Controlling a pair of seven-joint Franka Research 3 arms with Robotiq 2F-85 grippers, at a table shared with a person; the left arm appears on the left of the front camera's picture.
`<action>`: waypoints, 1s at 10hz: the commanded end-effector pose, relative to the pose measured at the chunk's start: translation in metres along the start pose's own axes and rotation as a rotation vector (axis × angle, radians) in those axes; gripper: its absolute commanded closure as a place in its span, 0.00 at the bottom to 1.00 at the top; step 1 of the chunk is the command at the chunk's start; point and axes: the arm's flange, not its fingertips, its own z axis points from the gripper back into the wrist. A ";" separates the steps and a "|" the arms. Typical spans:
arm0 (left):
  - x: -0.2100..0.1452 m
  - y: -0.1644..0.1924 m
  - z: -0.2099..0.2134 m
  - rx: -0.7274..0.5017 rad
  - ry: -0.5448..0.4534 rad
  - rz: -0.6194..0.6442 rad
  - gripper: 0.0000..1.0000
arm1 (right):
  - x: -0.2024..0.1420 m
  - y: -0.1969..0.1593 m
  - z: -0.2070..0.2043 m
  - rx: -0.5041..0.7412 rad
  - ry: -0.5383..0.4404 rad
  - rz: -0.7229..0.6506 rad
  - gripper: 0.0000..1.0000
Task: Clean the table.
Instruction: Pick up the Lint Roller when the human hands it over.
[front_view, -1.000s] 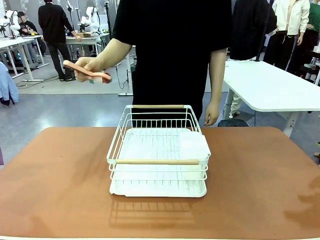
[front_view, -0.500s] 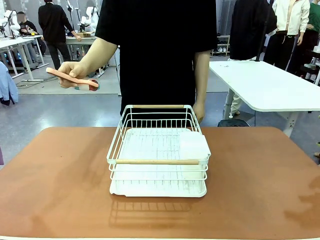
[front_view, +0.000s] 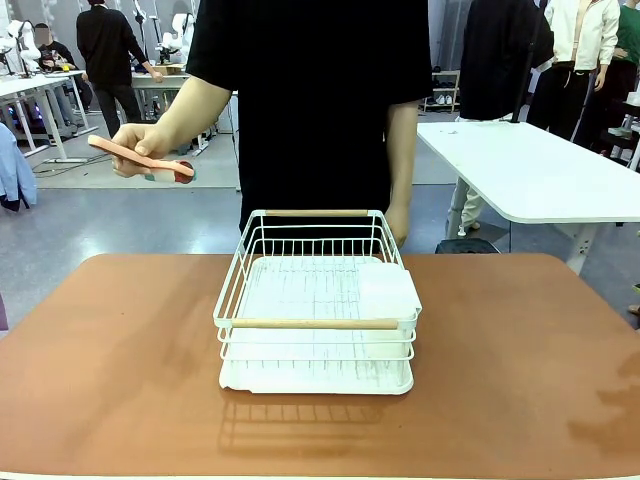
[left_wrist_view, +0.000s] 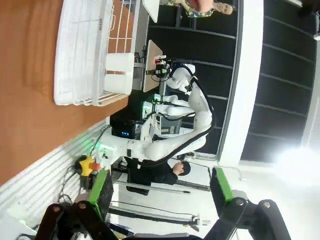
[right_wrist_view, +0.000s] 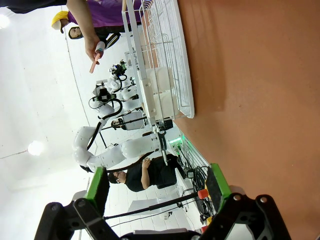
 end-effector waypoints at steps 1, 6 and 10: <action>0.001 -0.040 -0.017 0.017 0.020 0.110 0.00 | 0.001 0.002 -0.001 -0.006 0.001 0.003 0.00; 0.007 -0.091 -0.063 0.221 -0.084 0.308 0.00 | 0.001 0.002 -0.001 -0.006 0.001 0.003 0.00; 0.008 -0.082 -0.052 0.178 -0.062 0.249 0.00 | 0.001 0.002 -0.001 -0.006 0.001 0.003 0.00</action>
